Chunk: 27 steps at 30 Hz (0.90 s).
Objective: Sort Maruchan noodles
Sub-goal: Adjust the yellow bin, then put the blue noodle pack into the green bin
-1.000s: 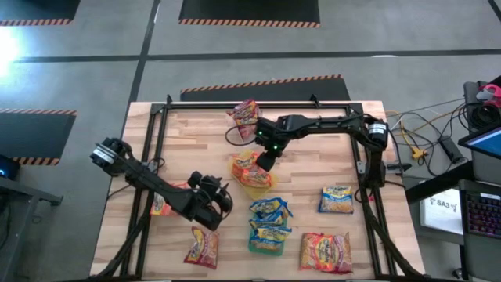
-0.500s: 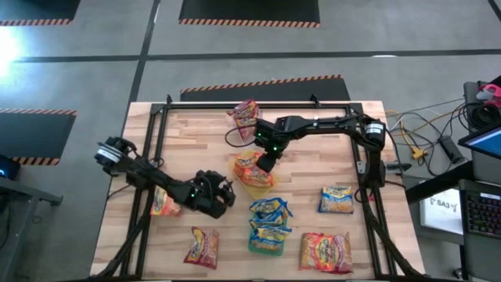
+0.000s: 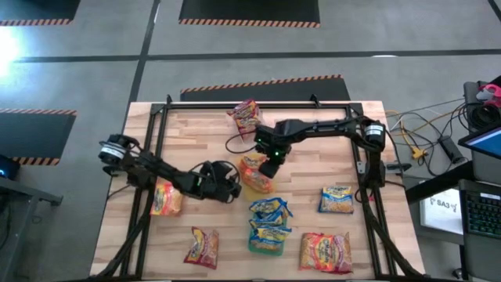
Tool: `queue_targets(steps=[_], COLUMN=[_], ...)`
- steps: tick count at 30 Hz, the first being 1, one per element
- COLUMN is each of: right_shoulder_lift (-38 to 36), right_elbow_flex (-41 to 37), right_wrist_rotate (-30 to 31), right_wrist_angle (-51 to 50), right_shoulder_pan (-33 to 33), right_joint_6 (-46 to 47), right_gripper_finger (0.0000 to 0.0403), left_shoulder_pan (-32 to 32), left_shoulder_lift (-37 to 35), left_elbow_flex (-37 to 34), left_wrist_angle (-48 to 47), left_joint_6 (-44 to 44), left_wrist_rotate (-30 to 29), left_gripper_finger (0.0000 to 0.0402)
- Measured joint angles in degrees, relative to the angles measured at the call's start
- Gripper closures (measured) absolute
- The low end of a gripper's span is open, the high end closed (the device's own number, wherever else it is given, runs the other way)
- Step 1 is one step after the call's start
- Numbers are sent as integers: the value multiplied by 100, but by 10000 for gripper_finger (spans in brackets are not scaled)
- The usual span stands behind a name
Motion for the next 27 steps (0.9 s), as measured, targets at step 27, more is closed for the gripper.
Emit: queue_targets(steps=[27], right_shoulder_lift=[-823], right_elbow_flex=[0], right_wrist_rotate=[-370], right_wrist_angle=[-801], right_shoulder_pan=[-78], right_joint_6=[-318], right_gripper_finger=[335], left_shoulder_pan=[344], left_shoulder_lift=[-211], left_elbow_flex=[46], left_wrist_angle=[30], left_joint_6=[917], left_wrist_rotate=[301], left_gripper_finger=[263])
